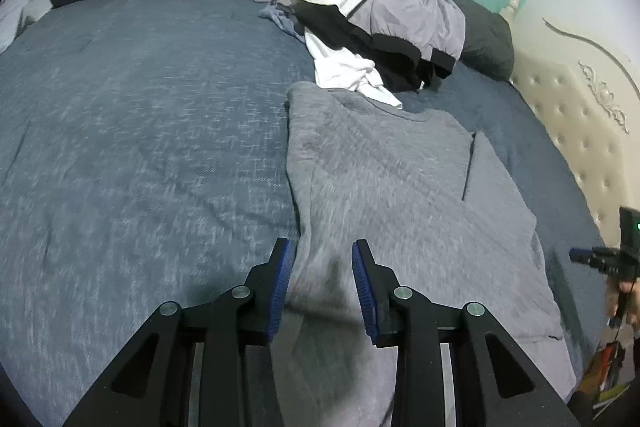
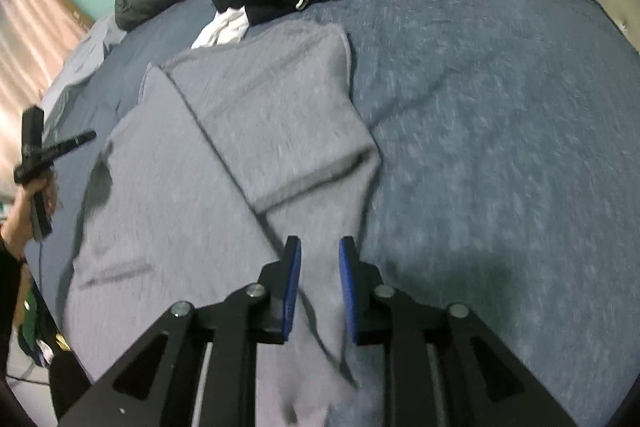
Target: Fold clothes
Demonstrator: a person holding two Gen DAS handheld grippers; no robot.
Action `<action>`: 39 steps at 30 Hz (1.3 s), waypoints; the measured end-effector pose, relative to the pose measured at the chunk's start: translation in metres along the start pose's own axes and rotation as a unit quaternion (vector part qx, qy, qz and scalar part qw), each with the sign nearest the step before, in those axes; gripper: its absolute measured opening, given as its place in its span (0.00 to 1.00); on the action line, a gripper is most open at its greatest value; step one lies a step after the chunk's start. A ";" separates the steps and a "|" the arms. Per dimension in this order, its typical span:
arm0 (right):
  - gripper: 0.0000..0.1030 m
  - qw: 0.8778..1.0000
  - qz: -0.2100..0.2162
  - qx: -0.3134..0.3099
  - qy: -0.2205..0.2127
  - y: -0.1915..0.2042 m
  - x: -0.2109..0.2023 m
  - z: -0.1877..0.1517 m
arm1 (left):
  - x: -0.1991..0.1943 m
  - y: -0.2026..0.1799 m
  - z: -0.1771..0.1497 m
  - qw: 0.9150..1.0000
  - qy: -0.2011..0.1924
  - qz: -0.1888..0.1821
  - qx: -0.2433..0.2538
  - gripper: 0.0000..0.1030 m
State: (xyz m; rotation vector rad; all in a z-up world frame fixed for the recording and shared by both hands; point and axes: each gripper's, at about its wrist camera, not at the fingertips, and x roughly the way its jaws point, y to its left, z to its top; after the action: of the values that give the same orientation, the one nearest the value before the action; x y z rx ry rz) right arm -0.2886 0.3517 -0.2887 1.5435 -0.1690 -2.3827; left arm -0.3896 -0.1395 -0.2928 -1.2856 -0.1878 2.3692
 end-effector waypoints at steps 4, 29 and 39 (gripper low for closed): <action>0.18 1.000 0.008 -0.016 -0.003 0.012 0.022 0.031 | 0.014 0.000 -0.007 1.000 0.015 -0.003 0.012 0.33; 0.18 0.996 0.055 -0.072 -0.002 0.110 0.091 0.108 | 0.016 0.049 -0.031 0.998 -0.004 -0.049 -0.040 0.08; 0.35 0.989 0.124 -0.085 -0.013 0.199 0.139 0.189 | 0.019 0.055 -0.031 0.997 -0.002 -0.065 -0.050 0.08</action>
State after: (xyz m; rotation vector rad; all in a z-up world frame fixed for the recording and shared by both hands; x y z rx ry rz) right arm -0.4762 0.1087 -0.2805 1.3309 -0.1506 -2.1638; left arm -0.3902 -0.1828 -0.3416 -1.2737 -0.3846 2.2777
